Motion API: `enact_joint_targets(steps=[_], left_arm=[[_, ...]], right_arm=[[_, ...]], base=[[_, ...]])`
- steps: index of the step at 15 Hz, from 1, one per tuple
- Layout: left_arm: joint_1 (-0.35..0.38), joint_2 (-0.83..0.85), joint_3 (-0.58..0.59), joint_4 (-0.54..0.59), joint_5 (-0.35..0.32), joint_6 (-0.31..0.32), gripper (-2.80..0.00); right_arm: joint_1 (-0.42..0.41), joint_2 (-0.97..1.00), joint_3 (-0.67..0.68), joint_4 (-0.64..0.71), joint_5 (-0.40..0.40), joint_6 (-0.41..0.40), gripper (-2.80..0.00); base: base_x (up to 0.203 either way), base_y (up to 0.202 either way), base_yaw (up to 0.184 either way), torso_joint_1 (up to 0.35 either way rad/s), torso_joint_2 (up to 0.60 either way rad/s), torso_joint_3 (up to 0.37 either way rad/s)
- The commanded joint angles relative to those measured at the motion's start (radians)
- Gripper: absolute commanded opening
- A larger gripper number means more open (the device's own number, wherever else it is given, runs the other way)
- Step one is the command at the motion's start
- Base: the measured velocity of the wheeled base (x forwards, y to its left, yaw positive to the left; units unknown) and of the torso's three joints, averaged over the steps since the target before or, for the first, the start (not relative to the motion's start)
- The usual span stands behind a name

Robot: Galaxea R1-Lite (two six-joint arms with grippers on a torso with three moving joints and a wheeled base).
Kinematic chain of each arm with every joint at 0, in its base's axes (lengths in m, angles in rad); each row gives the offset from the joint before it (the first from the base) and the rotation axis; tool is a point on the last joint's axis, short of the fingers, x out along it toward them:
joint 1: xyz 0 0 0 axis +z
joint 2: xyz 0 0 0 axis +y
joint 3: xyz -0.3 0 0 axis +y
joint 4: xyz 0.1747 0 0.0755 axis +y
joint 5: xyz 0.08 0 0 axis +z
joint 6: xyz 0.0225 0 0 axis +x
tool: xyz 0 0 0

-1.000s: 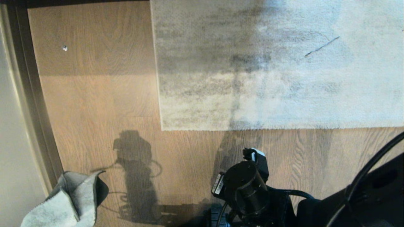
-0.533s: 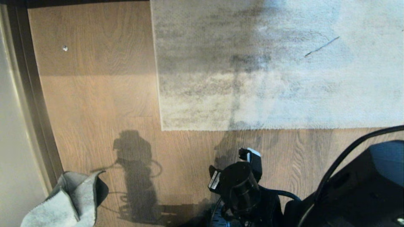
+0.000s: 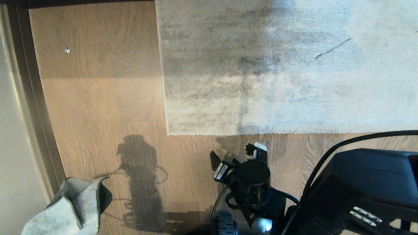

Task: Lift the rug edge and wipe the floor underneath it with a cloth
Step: Lift up the carpet

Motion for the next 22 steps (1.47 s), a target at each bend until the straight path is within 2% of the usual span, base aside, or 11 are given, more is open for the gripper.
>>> enact_joint_targets(steps=[1, 8, 17, 22], left_arm=[[0.0, 0.0, 0.0, 0.0, 0.0, -0.001, -2.8], [0.0, 0.0, 0.0, 0.0, 0.0, 0.001, -2.8], [0.0, 0.0, 0.0, 0.0, 0.0, -0.001, -2.8], [0.0, 0.0, 0.0, 0.0, 0.0, -0.001, -2.8]], right_arm=[[-0.002, 0.038, -0.006, -0.112, -0.003, -0.01, 0.0], [-0.003, 0.129, -0.012, -0.272, -0.004, -0.032, 0.0], [-0.07, 0.175, -0.16, -0.275, 0.0, -0.085, 0.0], [-0.077, 0.172, -0.239, -0.275, 0.001, -0.106, 0.0]], base=[[0.0, 0.0, 0.0, 0.0, 0.0, 0.0], [0.0, 0.0, 0.0, 0.0, 0.0, 0.0], [0.0, 0.0, 0.0, 0.0, 0.0, 0.0], [0.0, 0.0, 0.0, 0.0, 0.0, 0.0]])
